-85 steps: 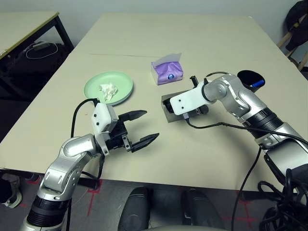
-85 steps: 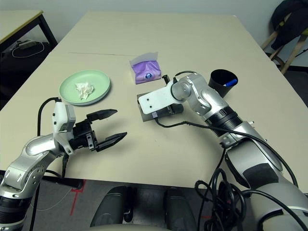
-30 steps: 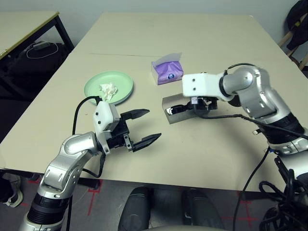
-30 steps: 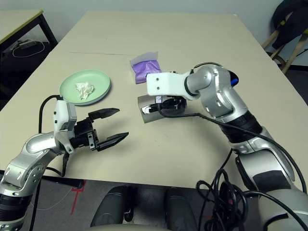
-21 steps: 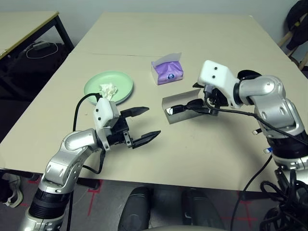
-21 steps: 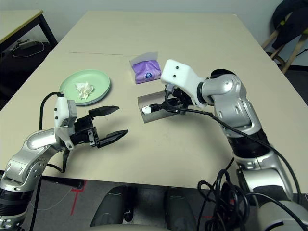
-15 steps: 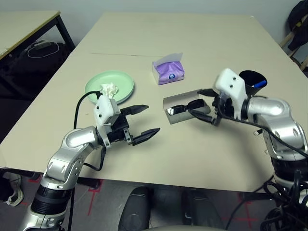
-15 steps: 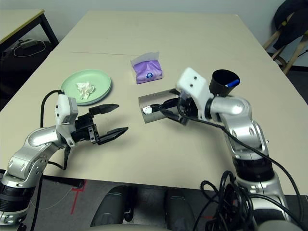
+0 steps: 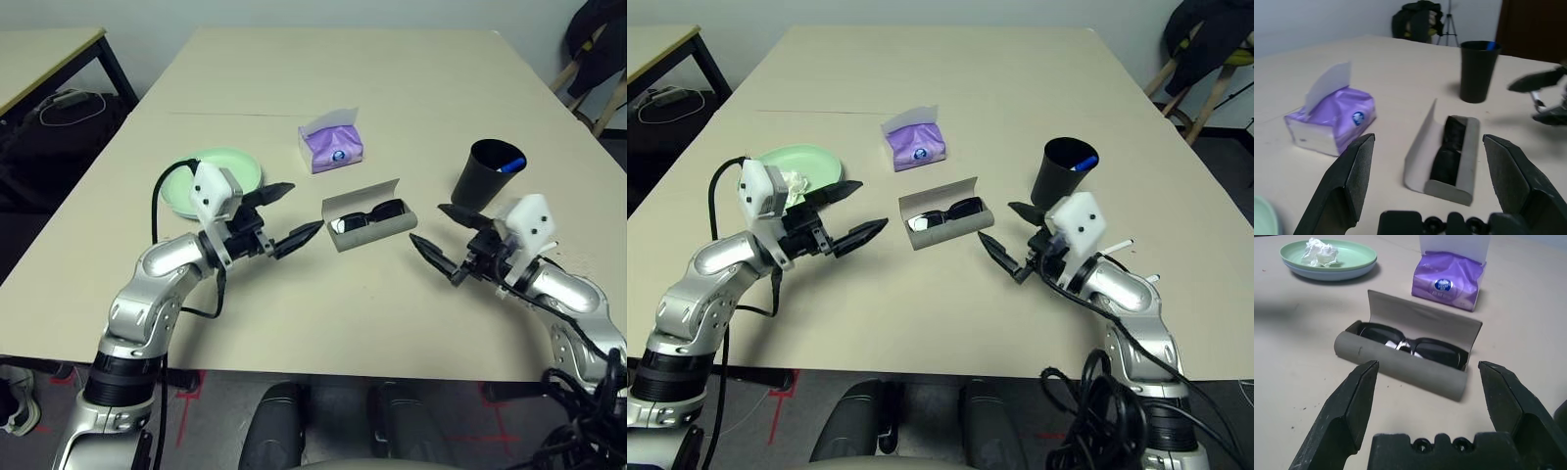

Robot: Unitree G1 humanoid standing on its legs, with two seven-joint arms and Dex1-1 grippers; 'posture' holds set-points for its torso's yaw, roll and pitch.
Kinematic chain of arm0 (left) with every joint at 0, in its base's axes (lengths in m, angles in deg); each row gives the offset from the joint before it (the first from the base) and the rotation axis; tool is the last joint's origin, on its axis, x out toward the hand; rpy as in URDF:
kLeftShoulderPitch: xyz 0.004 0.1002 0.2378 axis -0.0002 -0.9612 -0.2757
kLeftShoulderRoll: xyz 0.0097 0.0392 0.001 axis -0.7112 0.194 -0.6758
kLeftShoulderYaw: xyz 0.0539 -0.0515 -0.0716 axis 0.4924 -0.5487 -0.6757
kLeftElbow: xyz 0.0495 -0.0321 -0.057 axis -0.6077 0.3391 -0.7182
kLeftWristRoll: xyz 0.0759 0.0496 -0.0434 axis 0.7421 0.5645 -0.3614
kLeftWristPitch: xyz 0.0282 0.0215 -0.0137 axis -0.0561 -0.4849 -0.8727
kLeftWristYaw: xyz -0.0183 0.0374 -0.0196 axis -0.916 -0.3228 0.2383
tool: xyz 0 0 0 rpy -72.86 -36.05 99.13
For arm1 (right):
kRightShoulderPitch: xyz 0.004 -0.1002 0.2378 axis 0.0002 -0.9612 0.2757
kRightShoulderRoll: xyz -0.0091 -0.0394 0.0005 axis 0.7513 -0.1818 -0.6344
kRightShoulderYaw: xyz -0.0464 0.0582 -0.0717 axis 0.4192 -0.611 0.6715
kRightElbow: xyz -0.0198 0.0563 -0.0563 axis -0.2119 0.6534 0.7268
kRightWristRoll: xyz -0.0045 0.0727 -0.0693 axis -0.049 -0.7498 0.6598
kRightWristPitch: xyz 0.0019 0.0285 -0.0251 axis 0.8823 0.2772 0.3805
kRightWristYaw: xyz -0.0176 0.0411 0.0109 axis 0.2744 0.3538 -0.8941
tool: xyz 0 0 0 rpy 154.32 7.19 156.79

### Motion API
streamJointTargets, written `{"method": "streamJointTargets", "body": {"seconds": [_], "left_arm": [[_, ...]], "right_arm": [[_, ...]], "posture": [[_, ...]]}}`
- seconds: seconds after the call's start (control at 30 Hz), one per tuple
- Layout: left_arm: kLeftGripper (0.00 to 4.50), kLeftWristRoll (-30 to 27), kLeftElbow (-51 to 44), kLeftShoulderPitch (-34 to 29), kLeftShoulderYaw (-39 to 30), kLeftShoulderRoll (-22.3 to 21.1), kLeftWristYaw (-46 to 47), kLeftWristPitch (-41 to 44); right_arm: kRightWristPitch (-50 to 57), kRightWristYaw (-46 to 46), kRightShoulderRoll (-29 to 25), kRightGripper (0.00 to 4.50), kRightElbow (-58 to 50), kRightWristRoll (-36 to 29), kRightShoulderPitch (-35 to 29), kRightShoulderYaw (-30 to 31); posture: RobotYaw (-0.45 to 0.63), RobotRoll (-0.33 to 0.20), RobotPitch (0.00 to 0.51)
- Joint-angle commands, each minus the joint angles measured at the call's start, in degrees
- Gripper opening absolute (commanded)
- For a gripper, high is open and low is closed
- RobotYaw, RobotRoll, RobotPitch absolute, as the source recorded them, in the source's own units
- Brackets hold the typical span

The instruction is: Organize and tidy the items on the table.

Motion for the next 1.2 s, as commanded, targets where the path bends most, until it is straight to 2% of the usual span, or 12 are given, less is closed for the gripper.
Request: {"method": "streamJointTargets", "body": {"seconds": [0.03,0.13,0.4,0.63,0.87,1.2], "left_arm": [[4.50,0.86,1.27,1.45,-1.57,2.18,4.72,1.28],[4.50,1.30,1.84,2.34,-2.05,3.19,7.43,2.45],[4.50,7.34,5.30,5.80,-0.98,4.23,15.38,4.60],[4.50,7.34,10.36,10.15,-2.87,6.19,17.76,6.00],[4.50,5.87,15.82,15.00,-5.47,10.28,21.71,8.47],[4.50,11.75,23.90,19.53,2.09,9.32,15.57,6.46]], "right_arm": [[-0.34,-1.78,0.57,4.48,0.81,-1.97,-1.92,0.18],[-0.59,-2.45,0.80,4.48,0.29,-2.86,-3.45,0.80],[-3.54,-4.27,3.52,4.48,-1.98,-7.57,-6.29,0.23],[-6.92,-4.57,3.41,4.48,-2.03,-7.86,-8.71,0.94],[-9.27,-4.57,3.04,4.48,-1.90,-7.95,-10.23,1.01],[-9.76,-4.71,2.07,4.48,-2.85,-8.73,-11.56,1.63]], "posture": [[0.03,0.000,0.090],[0.03,0.000,0.091],[0.03,0.000,0.087],[0.01,0.000,0.081],[0.00,0.000,0.077],[-0.01,0.000,0.075]]}}
